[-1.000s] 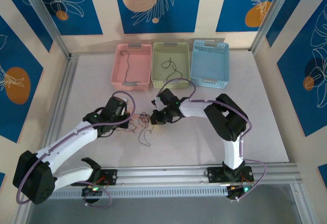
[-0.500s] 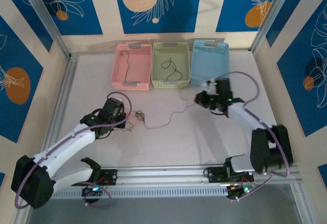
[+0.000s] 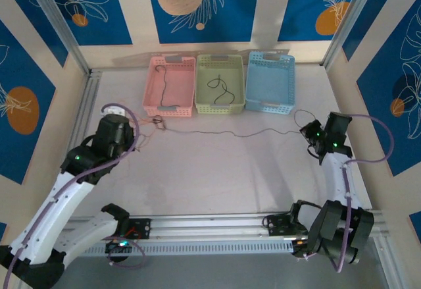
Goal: Untangle the cables
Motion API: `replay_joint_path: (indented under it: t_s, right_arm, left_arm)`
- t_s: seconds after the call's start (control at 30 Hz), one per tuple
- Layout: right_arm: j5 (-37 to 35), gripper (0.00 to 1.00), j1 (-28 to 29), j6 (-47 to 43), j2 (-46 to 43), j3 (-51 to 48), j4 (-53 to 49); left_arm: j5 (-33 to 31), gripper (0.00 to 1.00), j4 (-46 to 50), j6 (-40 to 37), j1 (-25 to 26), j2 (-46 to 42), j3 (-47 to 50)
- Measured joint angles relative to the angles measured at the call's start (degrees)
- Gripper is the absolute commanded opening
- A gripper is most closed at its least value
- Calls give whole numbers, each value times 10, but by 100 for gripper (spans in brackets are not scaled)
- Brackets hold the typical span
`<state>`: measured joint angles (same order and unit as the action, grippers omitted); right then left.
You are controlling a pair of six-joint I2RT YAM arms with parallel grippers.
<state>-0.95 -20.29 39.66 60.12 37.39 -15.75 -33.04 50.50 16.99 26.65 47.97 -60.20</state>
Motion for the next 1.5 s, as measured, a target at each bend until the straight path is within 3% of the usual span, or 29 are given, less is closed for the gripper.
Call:
replay_joint_path:
  t_s: [0.17, 0.3, 0.43, 0.63, 0.83, 1.13, 1.33, 1.5]
  right_arm:
    - [-21, 0, -38, 25, -5, -16, -7]
    - [-18, 0, -51, 37, -4, -19, -4]
    - [2, 0, -21, 34, 10, -19, 3]
    - [10, 0, 76, 3, 39, 8, -17]
    - [29, 0, 139, -13, 59, 69, -22]
    - [53, 0, 182, -7, 116, 355, -30]
    - [55, 0, 174, 0, 176, 529, -33]
    - [21, 0, 168, 0, 223, 576, -13]
  left_arm:
    - [-31, 0, 34, -44, -54, -6, -6]
    - [-14, 0, 39, -61, -79, -11, -6]
    - [76, 0, 14, -62, -81, -28, 11]
    - [258, 0, -35, -56, -81, -24, 57]
    - [366, 0, -68, -38, -80, 7, 99]
    - [376, 0, -68, -34, -80, 22, 100]
    - [376, 0, -68, -34, -80, 24, 100]
    - [376, 0, -68, -34, -80, 24, 100]
